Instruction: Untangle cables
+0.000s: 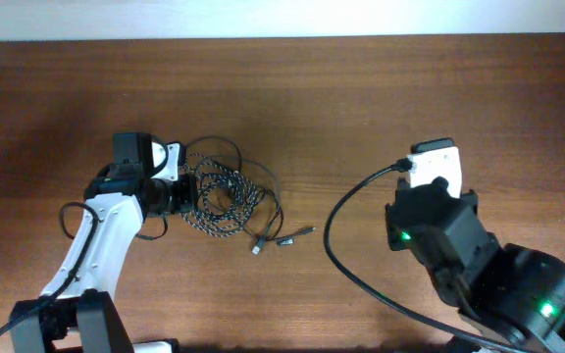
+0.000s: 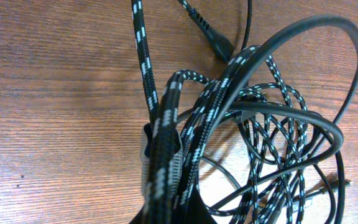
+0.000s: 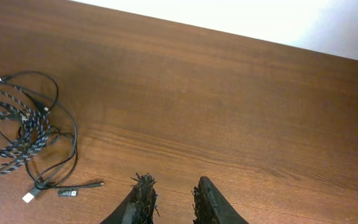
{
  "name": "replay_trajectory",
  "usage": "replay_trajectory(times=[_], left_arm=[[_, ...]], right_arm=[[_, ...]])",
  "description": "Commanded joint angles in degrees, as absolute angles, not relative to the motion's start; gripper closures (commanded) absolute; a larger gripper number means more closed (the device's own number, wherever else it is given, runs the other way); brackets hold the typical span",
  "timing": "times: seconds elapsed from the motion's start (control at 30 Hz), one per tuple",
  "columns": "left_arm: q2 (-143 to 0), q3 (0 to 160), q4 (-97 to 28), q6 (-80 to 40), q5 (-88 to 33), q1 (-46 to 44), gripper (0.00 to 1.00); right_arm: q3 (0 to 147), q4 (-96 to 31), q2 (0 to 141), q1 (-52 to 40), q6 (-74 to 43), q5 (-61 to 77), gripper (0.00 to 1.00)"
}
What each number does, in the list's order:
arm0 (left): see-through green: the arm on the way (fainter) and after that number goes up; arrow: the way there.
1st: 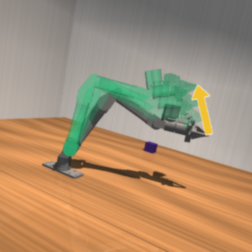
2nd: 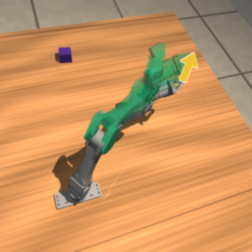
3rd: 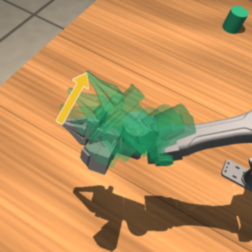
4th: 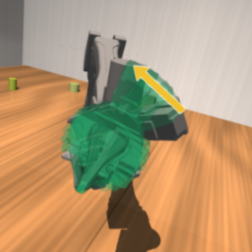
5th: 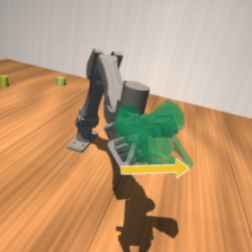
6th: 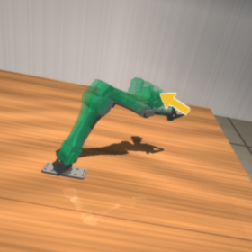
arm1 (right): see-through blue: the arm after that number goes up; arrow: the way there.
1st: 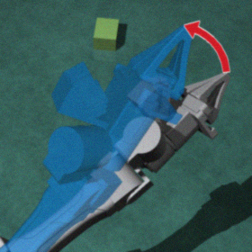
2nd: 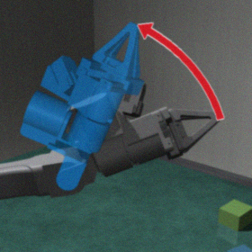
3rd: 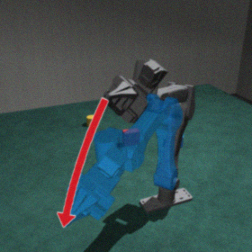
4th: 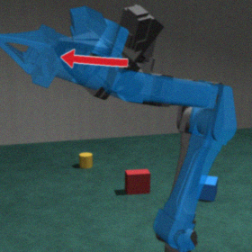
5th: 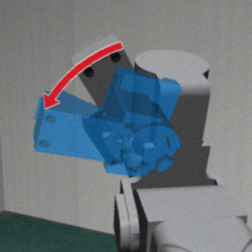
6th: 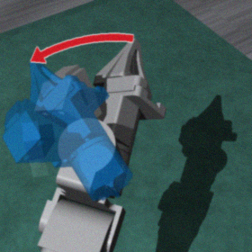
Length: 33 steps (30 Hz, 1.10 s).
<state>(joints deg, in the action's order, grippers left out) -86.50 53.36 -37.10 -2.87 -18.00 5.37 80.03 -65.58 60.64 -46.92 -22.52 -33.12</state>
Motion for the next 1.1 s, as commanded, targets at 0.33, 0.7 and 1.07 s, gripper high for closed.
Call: replay_trajectory(times=[0.33,0.7,1.07], left_arm=[[-86.8,53.3,-38.7,-3.3,-52.3,5.3,1.00],[-86.8,53.3,-39.4,-3.3,-62.2,5.3,1.00],[-86.8,53.3,-39.5,-40.6,-60.2,5.3,1.00]], right_arm=[[79.7,-63.2,67.9,-46.8,-35.4,-22.6,0.94],[79.7,-60.4,79.2,-46.9,-35.4,-8.8,0.96],[79.7,-55.5,77.3,-46.9,-42.9,-0.4,0.71]])
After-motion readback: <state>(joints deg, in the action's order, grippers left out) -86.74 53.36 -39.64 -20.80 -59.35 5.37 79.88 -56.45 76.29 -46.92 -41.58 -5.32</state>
